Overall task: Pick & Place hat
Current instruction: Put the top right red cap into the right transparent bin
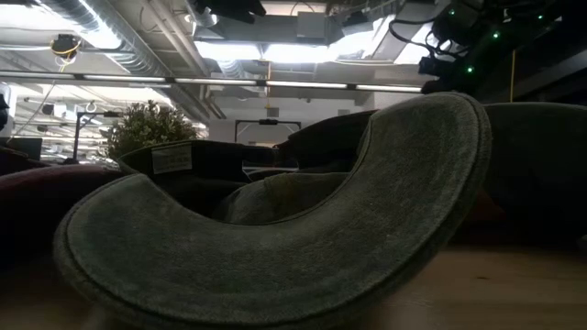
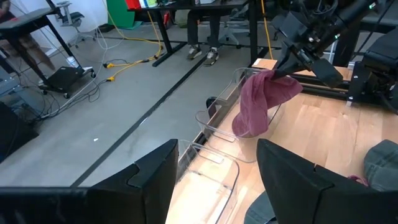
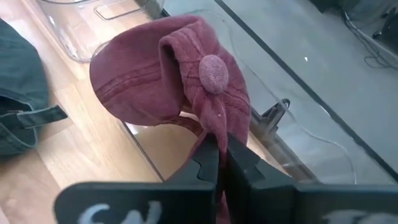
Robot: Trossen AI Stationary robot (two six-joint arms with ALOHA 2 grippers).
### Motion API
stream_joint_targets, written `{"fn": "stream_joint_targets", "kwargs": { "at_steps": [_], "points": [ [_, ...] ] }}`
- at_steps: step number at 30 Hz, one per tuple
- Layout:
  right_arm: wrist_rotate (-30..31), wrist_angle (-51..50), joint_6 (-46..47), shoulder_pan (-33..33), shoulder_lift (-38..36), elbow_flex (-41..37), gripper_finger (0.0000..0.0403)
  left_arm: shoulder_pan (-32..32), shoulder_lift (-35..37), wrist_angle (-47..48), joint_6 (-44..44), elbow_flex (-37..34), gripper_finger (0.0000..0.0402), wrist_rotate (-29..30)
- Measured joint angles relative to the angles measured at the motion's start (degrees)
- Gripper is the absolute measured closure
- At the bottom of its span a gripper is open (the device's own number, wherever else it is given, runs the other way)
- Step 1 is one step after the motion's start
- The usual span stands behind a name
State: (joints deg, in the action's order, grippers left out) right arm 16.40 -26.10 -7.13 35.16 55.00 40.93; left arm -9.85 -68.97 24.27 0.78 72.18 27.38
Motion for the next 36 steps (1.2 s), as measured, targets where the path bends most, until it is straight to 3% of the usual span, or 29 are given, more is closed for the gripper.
{"fn": "stream_joint_targets", "kwargs": {
  "at_steps": [19, 23, 29, 36],
  "points": [
    [0.02, -2.76, 5.68, 0.00, 0.00, -0.02, 0.0385, -0.02, -0.02, 0.00, 0.02, 0.00, 0.0187, 0.00],
    [2.27, -3.18, 6.86, -0.02, 0.00, -0.02, 0.0366, -0.02, 0.00, 0.02, 0.02, 0.00, 0.0187, 0.00],
    [11.94, -3.39, 6.77, -0.01, 0.00, -0.02, 0.0327, -0.02, 0.00, 0.02, 0.02, 0.00, 0.0187, 0.00],
    [11.01, -3.51, 6.92, -0.02, 0.00, -0.02, 0.0264, 0.00, -0.02, 0.00, 0.02, 0.00, 0.0187, 0.00]
  ]
}}
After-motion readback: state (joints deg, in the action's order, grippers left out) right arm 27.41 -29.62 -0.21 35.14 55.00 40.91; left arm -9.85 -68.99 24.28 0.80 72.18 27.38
